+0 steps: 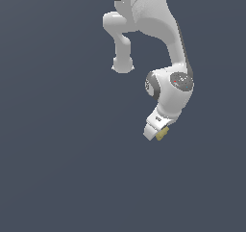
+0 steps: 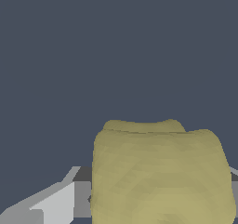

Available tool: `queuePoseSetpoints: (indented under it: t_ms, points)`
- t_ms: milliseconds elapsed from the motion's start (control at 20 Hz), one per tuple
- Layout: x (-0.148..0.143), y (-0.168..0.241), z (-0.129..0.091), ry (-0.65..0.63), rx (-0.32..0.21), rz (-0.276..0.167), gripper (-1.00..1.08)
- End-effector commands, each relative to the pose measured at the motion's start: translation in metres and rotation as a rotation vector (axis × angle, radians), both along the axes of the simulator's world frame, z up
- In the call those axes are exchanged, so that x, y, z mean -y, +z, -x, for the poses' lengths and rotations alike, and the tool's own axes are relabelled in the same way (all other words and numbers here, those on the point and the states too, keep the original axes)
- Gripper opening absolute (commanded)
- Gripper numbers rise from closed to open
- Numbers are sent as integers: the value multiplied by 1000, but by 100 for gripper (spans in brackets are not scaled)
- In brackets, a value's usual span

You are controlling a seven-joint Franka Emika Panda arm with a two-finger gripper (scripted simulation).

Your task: Pick up the object and move it to a goal position.

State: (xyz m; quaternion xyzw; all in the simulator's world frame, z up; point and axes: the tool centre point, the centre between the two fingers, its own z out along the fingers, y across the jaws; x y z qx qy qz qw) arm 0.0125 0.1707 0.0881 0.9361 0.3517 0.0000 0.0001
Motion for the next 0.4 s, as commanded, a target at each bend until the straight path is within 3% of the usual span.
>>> queuePoseSetpoints:
  t_ms: [0,350]
  points:
    - [-16,5,7,-2,0,1,-100]
    - [-35,11,12,-2,0,0,-100]
